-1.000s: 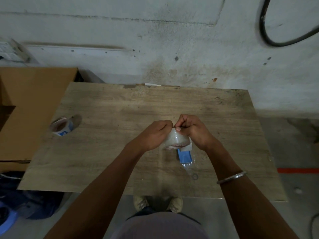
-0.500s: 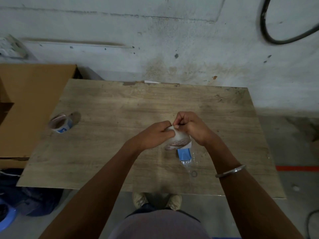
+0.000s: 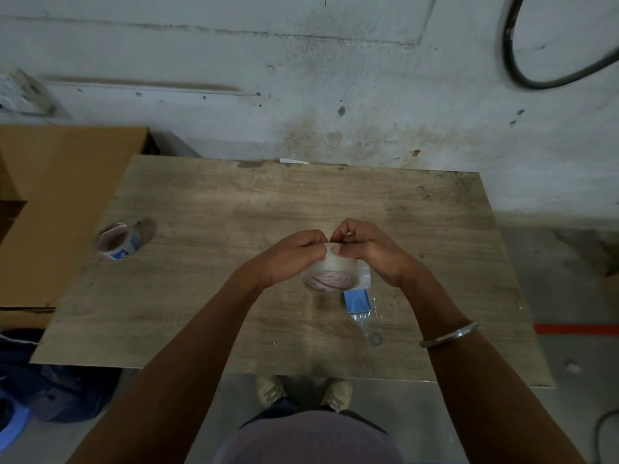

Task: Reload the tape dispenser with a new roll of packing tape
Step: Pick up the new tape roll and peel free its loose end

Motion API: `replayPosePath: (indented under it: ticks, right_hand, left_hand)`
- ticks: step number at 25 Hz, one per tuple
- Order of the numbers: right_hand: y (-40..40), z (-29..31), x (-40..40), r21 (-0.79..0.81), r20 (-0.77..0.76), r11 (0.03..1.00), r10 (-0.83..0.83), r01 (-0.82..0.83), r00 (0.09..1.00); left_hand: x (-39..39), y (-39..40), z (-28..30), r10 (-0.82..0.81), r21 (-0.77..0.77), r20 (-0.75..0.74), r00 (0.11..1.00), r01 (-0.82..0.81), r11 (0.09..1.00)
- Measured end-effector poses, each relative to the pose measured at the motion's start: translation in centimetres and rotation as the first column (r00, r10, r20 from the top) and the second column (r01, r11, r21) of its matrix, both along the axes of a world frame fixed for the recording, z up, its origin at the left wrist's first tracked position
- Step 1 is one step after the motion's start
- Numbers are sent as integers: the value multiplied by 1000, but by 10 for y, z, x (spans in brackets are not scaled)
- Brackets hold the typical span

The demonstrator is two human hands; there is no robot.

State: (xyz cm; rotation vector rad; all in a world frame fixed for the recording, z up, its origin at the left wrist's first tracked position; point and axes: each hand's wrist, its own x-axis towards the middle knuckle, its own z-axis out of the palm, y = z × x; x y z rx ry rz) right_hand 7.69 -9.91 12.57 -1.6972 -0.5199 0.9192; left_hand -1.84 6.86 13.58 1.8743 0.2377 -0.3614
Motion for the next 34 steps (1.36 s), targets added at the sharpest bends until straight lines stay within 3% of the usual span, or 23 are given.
replayPosePath:
  ticks: [2, 4, 6, 9, 16, 22, 28, 34]
  right_hand:
    - [-3, 7, 2, -64, -24, 995, 78, -80, 997]
    - [-3, 11, 1, -44, -27, 998, 40, -41, 999]
    - [-1, 10, 0, 34, -31, 994, -103, 104, 994]
    - [0, 5, -4, 109, -40, 959, -260, 263, 965]
    - [6, -2, -12, 134, -49, 911, -386, 389, 921]
    - [12, -5, -21, 130, -27, 892, -433, 433, 901]
    - [11, -7, -22, 114, -8, 887, -450, 448, 893]
    - [11, -8, -22, 101, 9, 887, -454, 451, 891]
  left_hand:
    - [6, 9, 5, -61, 29, -17, 998, 61, 998]
    - [11, 13, 3, -36, 22, 36, 999, 35, 999]
    - [14, 10, -4, 135, 11, 226, 965, -141, 990]
    - [11, 1, -13, 376, 73, 487, 788, -466, 882]
    - [3, -15, -17, 239, 294, 668, 705, -545, 785]
    - [-2, -20, -18, 109, 455, 726, 678, -595, 663]
    - [-5, -12, -17, -12, 516, 697, 717, -491, 702]
    - [2, -10, -14, -168, 673, 632, 757, -429, 602]
